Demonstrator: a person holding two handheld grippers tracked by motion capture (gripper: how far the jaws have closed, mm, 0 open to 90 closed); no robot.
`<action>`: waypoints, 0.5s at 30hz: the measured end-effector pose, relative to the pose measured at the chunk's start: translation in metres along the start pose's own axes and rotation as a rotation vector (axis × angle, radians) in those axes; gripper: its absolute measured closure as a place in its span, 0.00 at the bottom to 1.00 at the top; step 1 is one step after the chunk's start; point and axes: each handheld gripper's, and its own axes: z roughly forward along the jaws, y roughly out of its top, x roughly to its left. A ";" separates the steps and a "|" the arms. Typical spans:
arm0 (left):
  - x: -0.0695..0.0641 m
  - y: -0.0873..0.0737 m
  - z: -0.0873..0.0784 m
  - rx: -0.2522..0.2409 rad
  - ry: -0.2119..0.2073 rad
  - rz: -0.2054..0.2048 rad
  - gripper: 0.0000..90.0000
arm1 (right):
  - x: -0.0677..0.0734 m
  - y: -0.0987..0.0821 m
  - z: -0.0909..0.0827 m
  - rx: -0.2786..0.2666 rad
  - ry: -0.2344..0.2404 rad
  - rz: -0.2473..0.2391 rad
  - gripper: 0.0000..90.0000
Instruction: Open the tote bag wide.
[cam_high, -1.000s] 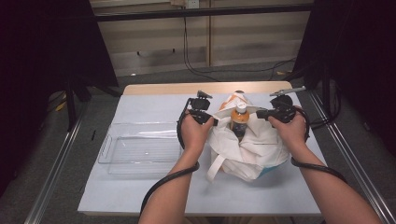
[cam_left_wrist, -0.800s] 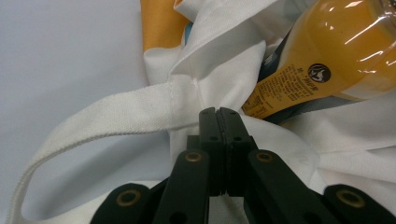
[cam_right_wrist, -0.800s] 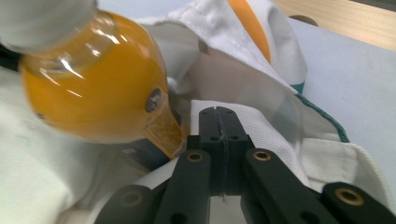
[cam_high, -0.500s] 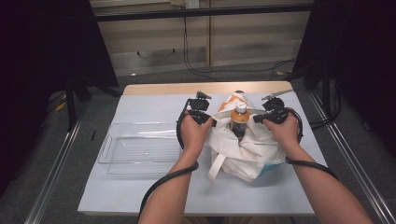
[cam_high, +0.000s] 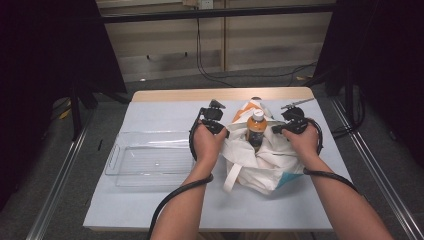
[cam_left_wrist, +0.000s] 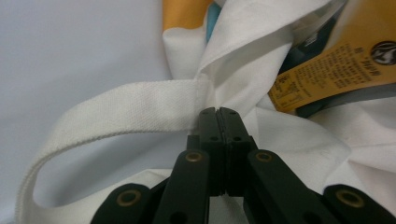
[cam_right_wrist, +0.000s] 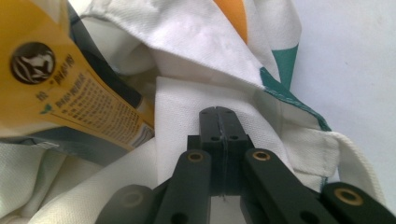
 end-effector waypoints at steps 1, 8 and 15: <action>-0.001 0.000 0.001 0.000 0.010 0.003 0.99 | 0.000 0.000 0.000 0.002 -0.004 0.002 1.00; -0.002 -0.001 -0.002 -0.019 -0.010 0.001 0.99 | 0.001 -0.003 -0.007 -0.026 0.012 0.018 1.00; -0.007 0.000 -0.013 -0.073 -0.031 0.026 0.89 | 0.006 -0.005 -0.023 -0.063 0.035 0.014 1.00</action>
